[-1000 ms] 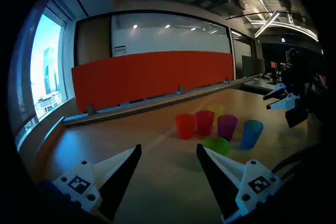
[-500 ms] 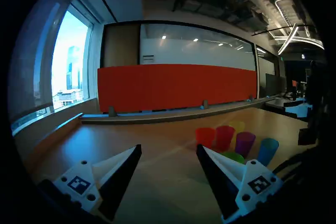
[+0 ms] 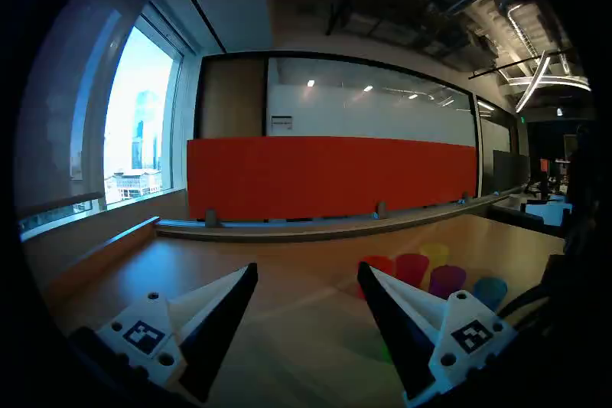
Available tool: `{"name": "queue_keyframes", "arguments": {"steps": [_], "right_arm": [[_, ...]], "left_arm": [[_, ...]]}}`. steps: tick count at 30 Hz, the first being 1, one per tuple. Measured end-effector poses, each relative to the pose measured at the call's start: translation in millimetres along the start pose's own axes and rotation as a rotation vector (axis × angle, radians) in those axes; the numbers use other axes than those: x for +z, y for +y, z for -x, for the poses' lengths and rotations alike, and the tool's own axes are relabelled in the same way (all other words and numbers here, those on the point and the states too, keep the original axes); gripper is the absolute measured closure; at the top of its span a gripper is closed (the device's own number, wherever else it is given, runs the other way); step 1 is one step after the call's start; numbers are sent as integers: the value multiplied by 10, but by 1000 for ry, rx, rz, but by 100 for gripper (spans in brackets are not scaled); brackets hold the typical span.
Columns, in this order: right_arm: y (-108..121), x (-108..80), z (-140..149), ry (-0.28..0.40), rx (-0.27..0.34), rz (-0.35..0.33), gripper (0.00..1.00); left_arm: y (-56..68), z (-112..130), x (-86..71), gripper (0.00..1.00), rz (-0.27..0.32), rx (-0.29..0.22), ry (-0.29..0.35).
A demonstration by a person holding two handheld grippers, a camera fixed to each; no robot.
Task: Pour water
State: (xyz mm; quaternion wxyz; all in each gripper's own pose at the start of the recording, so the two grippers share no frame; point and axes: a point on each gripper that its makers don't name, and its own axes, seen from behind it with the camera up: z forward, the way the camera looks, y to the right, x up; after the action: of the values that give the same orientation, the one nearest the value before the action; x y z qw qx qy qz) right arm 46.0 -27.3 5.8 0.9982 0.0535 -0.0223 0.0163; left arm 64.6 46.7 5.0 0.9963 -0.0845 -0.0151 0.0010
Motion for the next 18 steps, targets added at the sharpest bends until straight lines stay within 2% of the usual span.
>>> {"name": "queue_keyframes", "arguments": {"steps": [9,18], "right_arm": [[-43,-54,-79,40,-9,1,3],[15,-42,-108,42,-20,22,3]], "left_arm": [[34,-53,-49,2,-27,-4,35],[7,78,-30,3,-62,15,55]]}}
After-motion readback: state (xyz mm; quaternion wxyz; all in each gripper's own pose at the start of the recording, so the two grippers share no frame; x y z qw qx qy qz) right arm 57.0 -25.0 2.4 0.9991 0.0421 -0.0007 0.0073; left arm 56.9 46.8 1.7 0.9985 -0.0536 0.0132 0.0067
